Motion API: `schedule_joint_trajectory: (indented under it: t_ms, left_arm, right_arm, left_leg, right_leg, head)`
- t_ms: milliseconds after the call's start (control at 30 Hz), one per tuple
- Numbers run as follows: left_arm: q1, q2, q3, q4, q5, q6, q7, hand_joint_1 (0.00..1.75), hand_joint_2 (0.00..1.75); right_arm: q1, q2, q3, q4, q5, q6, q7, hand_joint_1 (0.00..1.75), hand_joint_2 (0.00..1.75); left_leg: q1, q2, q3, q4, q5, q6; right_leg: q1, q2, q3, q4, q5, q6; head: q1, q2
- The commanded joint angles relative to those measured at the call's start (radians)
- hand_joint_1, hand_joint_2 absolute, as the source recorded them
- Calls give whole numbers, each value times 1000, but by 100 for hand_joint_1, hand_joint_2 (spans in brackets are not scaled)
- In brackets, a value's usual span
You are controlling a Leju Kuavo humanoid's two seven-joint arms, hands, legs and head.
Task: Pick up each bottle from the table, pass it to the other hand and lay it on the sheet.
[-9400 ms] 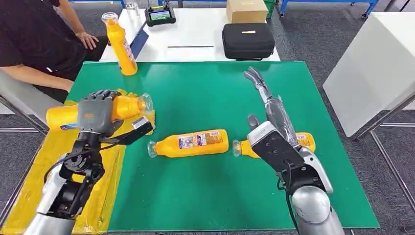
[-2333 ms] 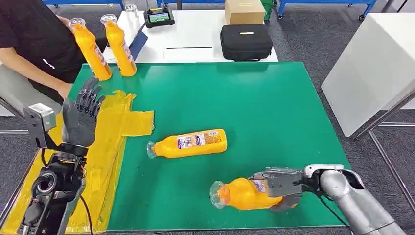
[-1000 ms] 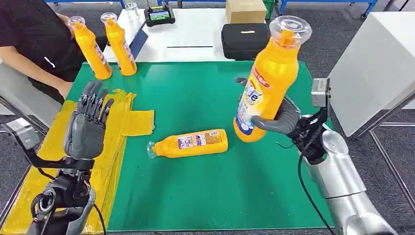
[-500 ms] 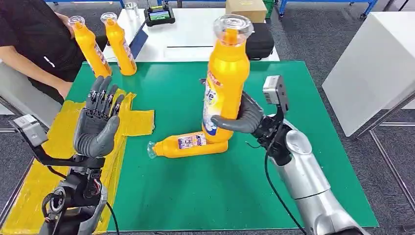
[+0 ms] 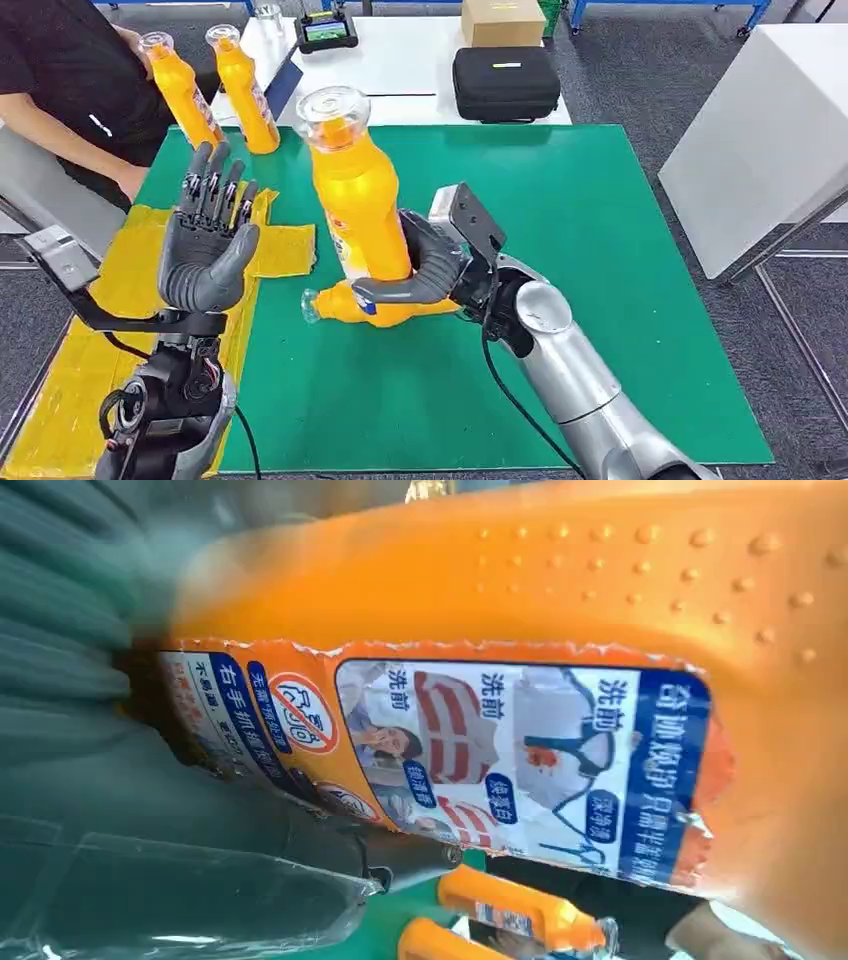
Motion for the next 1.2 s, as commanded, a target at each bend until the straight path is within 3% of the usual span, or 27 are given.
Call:
schedule_joint_trajectory:
  t_ms: [33,667,700,767,1200]
  left_arm:
    - [0,20,-79,10,112,24,12,0,175]
    - [-32,-2,-152,33,155,75,42,0,175]
    - [-76,73,-185,70,150,81,39,0,175]
    - [-102,94,-173,115,155,80,-6,0,175]
    - [-97,104,-207,98,-90,199,-81,0,175]
  right_arm:
    - [-75,24,68,72,31,-12,21,175,175]
    - [-74,35,69,122,60,-21,41,175,175]
    - [-73,43,66,127,61,-19,42,175,175]
    - [-69,53,64,129,53,-21,49,175,175]
    - [-82,83,112,163,36,-9,73,175,175]
  left_leg:
    - [1,2,3,0,-2,-4]
    - [1,0,3,1,-2,-4]
    - [1,-1,1,0,-1,-2]
    - [1,-1,2,0,0,-3]
    - [1,1,3,0,-1,-3]
  right_leg:
    - [1,1,3,0,-1,0]
    - [1,-2,3,0,-2,0]
    - [1,-2,1,0,-1,0]
    - [0,-3,2,0,-1,0]
    - [1,-1,3,0,-1,0]
  head:
    - [1,0]
    - [1,0]
    - [1,0]
    - [1,0]
    - [0,0]
